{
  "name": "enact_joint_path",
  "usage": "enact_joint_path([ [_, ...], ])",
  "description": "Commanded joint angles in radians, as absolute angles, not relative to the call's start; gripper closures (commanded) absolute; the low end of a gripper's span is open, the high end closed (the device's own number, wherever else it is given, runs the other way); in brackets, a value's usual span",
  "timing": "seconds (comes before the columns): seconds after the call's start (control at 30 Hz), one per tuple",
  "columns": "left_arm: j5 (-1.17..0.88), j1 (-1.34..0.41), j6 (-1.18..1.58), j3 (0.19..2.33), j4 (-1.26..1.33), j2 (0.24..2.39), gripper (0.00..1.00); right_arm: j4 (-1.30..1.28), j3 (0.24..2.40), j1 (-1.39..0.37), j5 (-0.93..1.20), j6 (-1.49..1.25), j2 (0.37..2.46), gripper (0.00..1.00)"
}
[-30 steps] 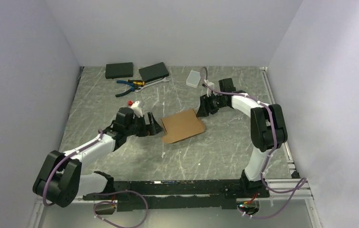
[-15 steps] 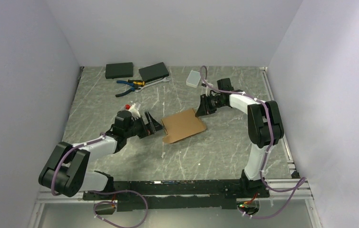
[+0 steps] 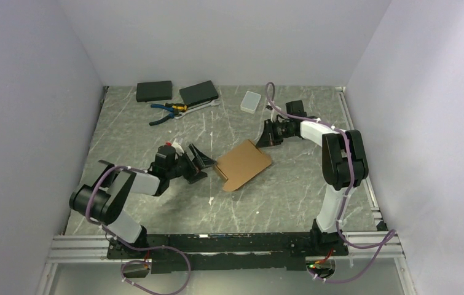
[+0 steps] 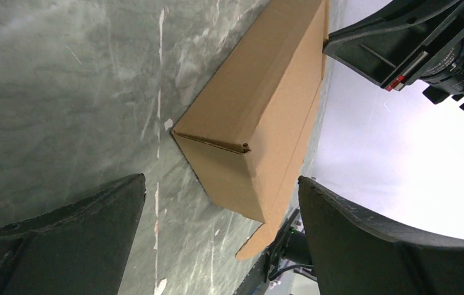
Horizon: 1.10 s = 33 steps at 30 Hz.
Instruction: Fold the paper box
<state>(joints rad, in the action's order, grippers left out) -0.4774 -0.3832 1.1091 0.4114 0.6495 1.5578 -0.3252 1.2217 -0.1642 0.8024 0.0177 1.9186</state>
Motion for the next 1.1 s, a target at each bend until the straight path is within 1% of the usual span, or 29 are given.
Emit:
enact_joint_path([
  [0.0,-0.497,-0.422,1.202,0.415,0.788,1.606,0.00,-0.284,1.207,-0.156,0.809,0.002,1.936,0.92],
  [0.27,-0.433,-0.482,1.296,0.404,0.868,1.675,0.00,-0.276,1.204,-0.143,0.820,-0.049,1.959,0.93],
  [0.4,-0.384,-0.482,1.347,0.360,0.964,1.704,0.01,-0.276,1.203,-0.126,0.823,-0.060,1.968,0.93],
  [0.7,-0.353,-0.501,1.428,0.371,1.142,1.811,0.01,-0.270,1.197,-0.114,0.832,-0.073,1.969,0.94],
  [0.87,-0.351,-0.511,1.469,0.392,1.216,1.872,0.06,-0.267,1.195,-0.112,0.840,-0.073,1.970,0.94],
  [0.97,-0.347,-0.518,1.491,0.402,1.257,1.908,0.13,-0.267,1.194,-0.114,0.844,-0.074,1.967,0.94],
  [1.07,-0.337,-0.521,1.521,0.400,1.309,1.941,0.25,-0.265,1.192,-0.113,0.844,-0.071,1.962,0.92],
])
